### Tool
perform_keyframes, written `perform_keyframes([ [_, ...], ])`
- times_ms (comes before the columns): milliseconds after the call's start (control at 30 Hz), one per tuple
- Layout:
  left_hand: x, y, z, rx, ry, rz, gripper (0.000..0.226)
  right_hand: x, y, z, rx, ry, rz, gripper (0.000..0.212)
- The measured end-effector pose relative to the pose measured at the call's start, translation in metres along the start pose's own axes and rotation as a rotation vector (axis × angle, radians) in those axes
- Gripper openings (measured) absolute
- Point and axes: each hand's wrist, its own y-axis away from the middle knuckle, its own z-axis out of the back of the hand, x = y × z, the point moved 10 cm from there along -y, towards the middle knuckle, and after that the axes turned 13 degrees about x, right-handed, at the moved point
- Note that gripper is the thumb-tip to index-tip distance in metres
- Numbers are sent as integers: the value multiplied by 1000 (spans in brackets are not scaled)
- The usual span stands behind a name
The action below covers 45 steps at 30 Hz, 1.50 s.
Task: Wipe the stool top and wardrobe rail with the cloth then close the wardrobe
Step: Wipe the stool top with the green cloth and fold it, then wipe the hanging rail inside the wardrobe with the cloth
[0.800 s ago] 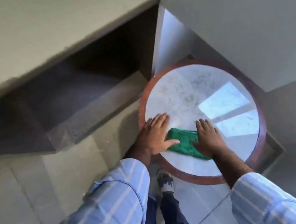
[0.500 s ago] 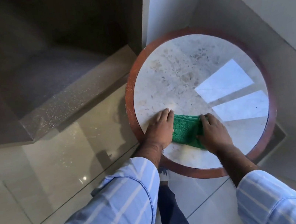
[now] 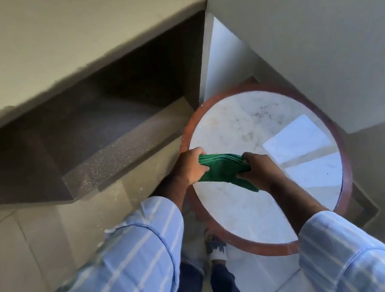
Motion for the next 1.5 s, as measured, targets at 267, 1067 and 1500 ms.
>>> perform_keyframes([
  [267,-36,121,224,-265,108,-143,24,203,65,117,-150,-5,344,21],
  [1067,-171,626,720,-1065,200,-651,22,721,455,430,-633,-203,1206,28],
  [1500,-300,829,852,-1505,-35,-838,15,858,653,553,-868,-167,1556,25],
])
